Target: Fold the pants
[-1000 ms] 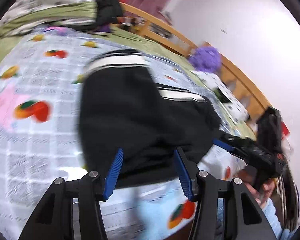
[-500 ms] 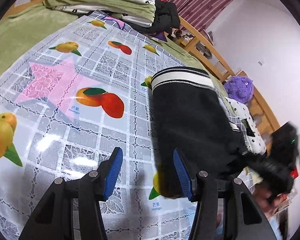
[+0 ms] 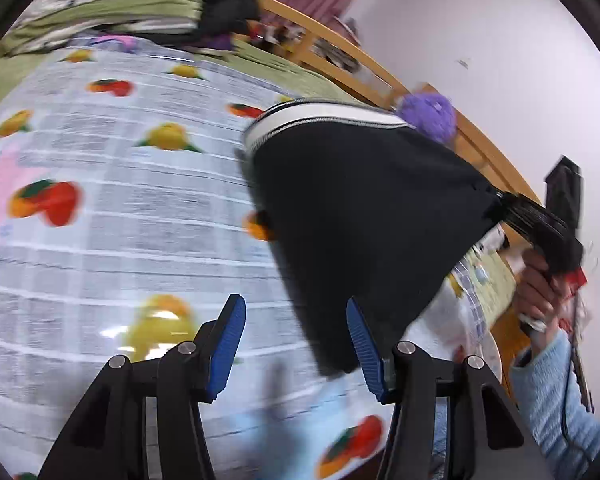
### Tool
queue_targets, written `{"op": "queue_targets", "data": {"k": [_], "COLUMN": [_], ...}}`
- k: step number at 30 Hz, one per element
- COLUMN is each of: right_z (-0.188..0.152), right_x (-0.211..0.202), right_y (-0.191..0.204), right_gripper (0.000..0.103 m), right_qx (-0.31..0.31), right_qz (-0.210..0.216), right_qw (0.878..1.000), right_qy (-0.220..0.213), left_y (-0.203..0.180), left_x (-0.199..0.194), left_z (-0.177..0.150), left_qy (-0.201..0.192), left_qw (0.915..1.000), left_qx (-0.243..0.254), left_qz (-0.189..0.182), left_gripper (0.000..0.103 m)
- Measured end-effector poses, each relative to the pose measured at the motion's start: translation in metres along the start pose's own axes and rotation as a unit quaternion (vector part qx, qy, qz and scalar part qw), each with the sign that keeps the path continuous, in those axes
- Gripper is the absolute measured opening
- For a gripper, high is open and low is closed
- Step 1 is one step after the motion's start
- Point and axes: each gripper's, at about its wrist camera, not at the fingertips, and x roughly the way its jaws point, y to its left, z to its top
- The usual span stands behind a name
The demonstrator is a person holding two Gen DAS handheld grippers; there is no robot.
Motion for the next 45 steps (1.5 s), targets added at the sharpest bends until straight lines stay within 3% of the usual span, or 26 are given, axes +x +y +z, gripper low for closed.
{"op": "queue_targets", "data": {"k": [5, 8, 11, 15, 19, 23, 24, 26, 28, 33, 38, 45], "right_z": [-0.027, -0.052, -0.052, -0.042, -0.034, -0.036, -0.04, -0.049, -0.056, -0.064, -0.074, -0.096], "right_x": [0.016, 0.032, 0.025, 0.014, 0.018, 0.039, 0.046, 0.059, 0.065, 0.061, 0.07, 0.087], "right_y": [-0.102, -0.138, -0.142, -0.146, -0.154, -0.157, -0.159, -0.163, -0.165, -0.127, -0.051, 0.047], "right_gripper": [0.019, 0.019, 0.026, 0.039, 0.054, 0.068, 0.068, 0.068, 0.068, 0.051, 0.048, 0.048], "right_qx": [0.075, 0.109, 0.109, 0.123, 0.151, 0.148, 0.148, 0.156, 0.167, 0.149, 0.132, 0.088], "right_qz": [-0.064, -0.06, -0.051, -0.06, -0.05, -0.051, -0.056, -0.068, -0.056, -0.043, 0.01, 0.062], "right_qw": [0.995, 0.991, 0.992, 0.991, 0.987, 0.987, 0.987, 0.984, 0.982, 0.985, 0.986, 0.986], "right_qy": [0.034, 0.055, 0.043, 0.003, -0.001, 0.025, 0.036, 0.057, 0.07, 0.081, 0.102, 0.124], "left_y": [-0.048, -0.069, -0.087, -0.103, -0.113, -0.104, -0.1, -0.093, -0.086, -0.046, 0.033, 0.102], "left_x": [0.034, 0.05, 0.056, 0.06, 0.087, 0.109, 0.11, 0.103, 0.094, 0.058, -0.001, -0.059], "left_z": [-0.011, -0.024, -0.036, -0.047, -0.044, -0.038, -0.037, -0.036, -0.034, -0.015, 0.009, -0.011], "left_qy": [0.026, 0.038, 0.052, 0.041, 0.049, 0.015, 0.009, -0.013, -0.027, -0.045, -0.058, -0.029], "left_qw": [0.9985, 0.9968, 0.9937, 0.9888, 0.9855, 0.9872, 0.9882, 0.9878, 0.9868, 0.987, 0.9854, 0.9837], "left_qx": [0.043, 0.069, 0.099, 0.136, 0.134, 0.075, 0.066, 0.063, 0.066, 0.044, -0.023, -0.043], "left_qz": [-0.019, -0.007, -0.003, 0.045, 0.092, 0.14, 0.138, 0.142, 0.145, 0.148, 0.158, 0.172], "left_gripper": [0.053, 0.055, 0.063, 0.067, 0.069, 0.068, 0.064, 0.034, 0.025, 0.022, 0.021, 0.022]}}
